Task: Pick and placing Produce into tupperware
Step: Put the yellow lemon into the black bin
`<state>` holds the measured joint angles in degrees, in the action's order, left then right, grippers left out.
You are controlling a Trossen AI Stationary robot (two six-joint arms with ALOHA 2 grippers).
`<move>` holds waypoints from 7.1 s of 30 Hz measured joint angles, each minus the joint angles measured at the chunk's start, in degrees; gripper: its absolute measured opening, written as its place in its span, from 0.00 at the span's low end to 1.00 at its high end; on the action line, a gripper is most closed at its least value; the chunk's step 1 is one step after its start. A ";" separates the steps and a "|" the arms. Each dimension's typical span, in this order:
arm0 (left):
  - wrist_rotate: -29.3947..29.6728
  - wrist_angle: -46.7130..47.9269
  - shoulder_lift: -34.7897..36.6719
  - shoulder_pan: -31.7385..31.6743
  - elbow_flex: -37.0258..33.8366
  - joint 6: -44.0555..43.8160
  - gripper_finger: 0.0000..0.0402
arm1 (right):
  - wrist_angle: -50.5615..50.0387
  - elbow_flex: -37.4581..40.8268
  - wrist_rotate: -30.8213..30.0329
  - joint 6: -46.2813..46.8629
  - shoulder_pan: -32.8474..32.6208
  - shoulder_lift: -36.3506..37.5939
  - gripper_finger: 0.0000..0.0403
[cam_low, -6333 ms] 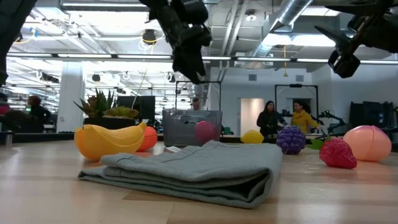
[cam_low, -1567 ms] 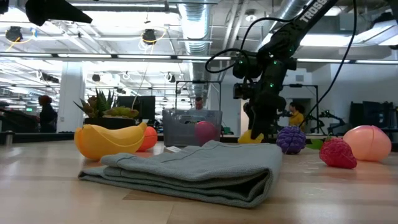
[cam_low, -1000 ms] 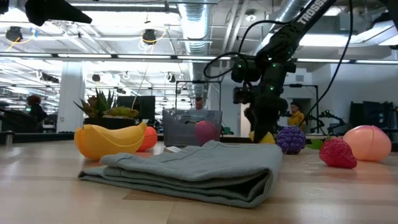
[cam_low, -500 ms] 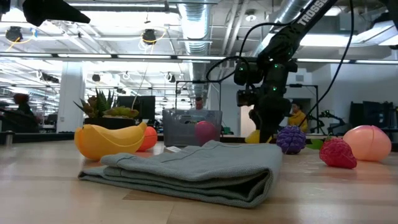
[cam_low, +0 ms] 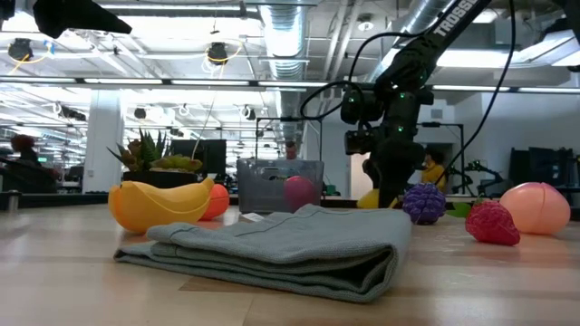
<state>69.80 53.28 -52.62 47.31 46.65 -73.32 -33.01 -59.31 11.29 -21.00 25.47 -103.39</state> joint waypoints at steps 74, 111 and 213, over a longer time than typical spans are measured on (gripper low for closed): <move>0.04 -0.02 0.02 0.05 -0.04 -0.22 0.73 | -4.28 -13.54 2.39 2.57 0.27 8.66 0.57; 1.15 0.10 0.00 0.28 -0.04 0.15 0.73 | 8.07 -21.03 3.82 6.03 -0.09 0.48 0.59; 0.96 0.00 0.02 0.42 -0.02 1.55 0.73 | 2.67 -33.83 -0.98 21.53 -2.05 -17.84 0.61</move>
<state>70.76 53.28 -52.60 47.72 46.63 -71.77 -30.35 -93.14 10.31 0.54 23.43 -121.23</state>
